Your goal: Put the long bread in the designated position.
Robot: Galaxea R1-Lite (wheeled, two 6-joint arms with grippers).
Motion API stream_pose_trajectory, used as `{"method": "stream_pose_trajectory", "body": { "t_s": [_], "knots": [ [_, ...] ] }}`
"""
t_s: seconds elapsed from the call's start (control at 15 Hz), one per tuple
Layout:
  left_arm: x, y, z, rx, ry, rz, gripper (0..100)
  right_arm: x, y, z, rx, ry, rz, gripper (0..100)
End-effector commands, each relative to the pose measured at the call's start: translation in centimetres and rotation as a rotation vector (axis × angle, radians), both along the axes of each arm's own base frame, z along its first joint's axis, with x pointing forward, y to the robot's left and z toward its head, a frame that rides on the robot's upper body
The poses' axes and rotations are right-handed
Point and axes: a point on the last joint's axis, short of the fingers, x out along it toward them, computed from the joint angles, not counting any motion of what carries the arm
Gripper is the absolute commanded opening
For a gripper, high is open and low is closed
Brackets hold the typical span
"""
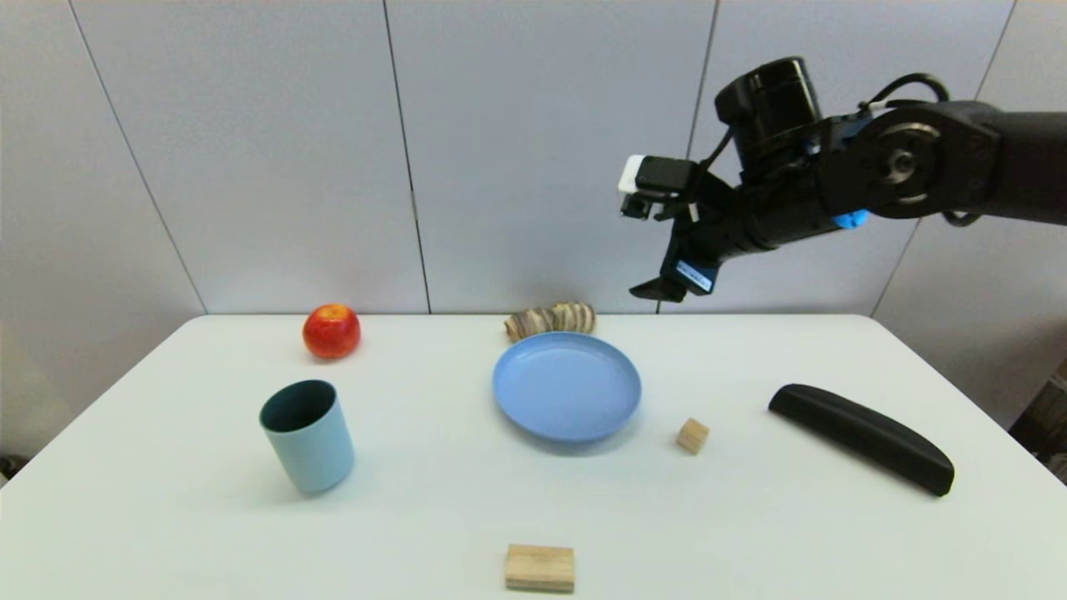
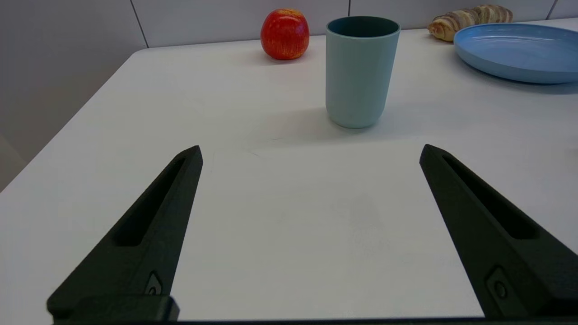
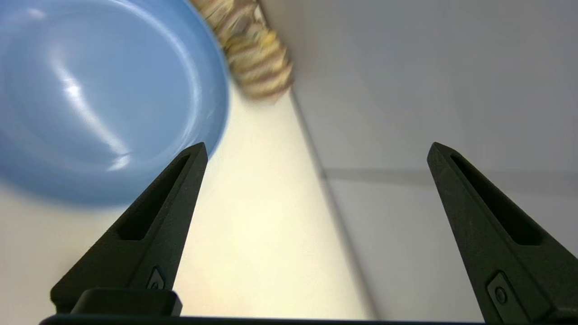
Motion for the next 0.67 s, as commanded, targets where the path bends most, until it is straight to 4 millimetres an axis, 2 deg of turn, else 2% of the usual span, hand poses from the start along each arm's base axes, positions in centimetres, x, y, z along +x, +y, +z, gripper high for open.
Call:
{"method": "stream_pose_trajectory", "body": {
  "t_s": [0.07,0.2,0.47,0.6,0.67],
  "knots": [
    [0.0,0.0,0.0,0.001,0.003,0.000,100,-9.0,-4.1,3.9,0.192,0.134,-0.170,100],
    [0.0,0.0,0.0,0.001,0.003,-0.001,100,-13.5,-6.3,4.5,0.268,0.149,-0.235,100],
    [0.0,0.0,0.0,0.001,0.003,-0.001,100,-18.5,-12.1,3.9,0.310,0.068,-0.435,100],
    [0.0,0.0,0.0,0.001,0.003,0.000,100,-21.0,-14.0,2.9,0.340,0.002,-0.504,100],
    [0.0,0.0,0.0,0.001,0.003,-0.001,100,-23.0,-14.7,2.4,0.362,-0.053,-0.527,100]
  ]
}}
